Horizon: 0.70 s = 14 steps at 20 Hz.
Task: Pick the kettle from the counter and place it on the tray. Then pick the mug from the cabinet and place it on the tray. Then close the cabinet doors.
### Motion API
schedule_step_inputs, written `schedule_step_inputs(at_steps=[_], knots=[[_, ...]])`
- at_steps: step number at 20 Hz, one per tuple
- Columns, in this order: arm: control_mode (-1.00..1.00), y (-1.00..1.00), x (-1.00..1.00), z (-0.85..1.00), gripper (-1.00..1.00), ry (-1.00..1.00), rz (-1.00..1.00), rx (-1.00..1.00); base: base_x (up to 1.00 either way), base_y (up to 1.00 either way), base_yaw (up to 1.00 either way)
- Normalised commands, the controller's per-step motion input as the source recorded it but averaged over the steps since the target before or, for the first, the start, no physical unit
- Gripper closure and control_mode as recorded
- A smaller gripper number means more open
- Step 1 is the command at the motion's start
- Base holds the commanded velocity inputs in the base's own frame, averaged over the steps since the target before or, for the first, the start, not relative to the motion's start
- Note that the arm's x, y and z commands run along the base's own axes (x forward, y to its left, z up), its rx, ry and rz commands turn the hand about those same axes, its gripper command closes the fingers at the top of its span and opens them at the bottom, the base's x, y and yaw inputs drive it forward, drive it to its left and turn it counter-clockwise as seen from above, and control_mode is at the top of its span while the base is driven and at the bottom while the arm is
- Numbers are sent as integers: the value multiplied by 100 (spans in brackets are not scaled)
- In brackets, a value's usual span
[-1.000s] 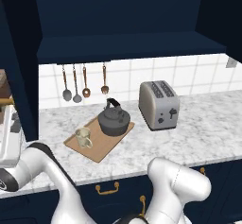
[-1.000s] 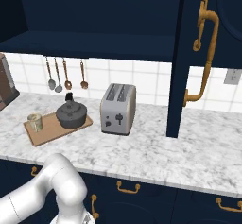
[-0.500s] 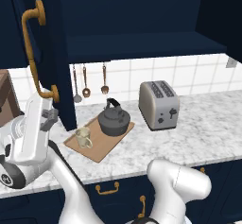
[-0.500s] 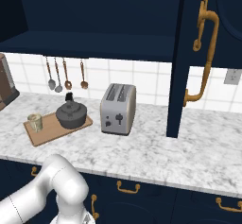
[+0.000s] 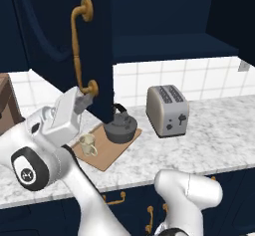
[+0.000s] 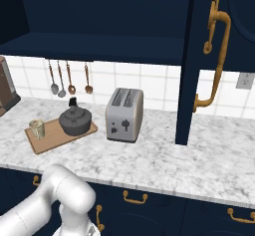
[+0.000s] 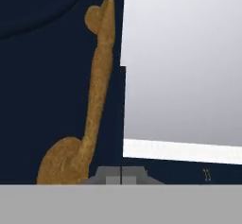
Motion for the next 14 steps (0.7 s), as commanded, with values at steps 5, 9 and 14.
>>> schedule_step_inputs(at_steps=[5, 9, 14], knots=[[-100, -39, 97, -46, 100, 14, 7, 19, 0, 0, 0], [-100, -25, 100, -63, 100, 9, 18, 22, 0, 0, 0], [-100, -15, 100, 16, 100, 24, 13, 27, 0, 0, 0]])
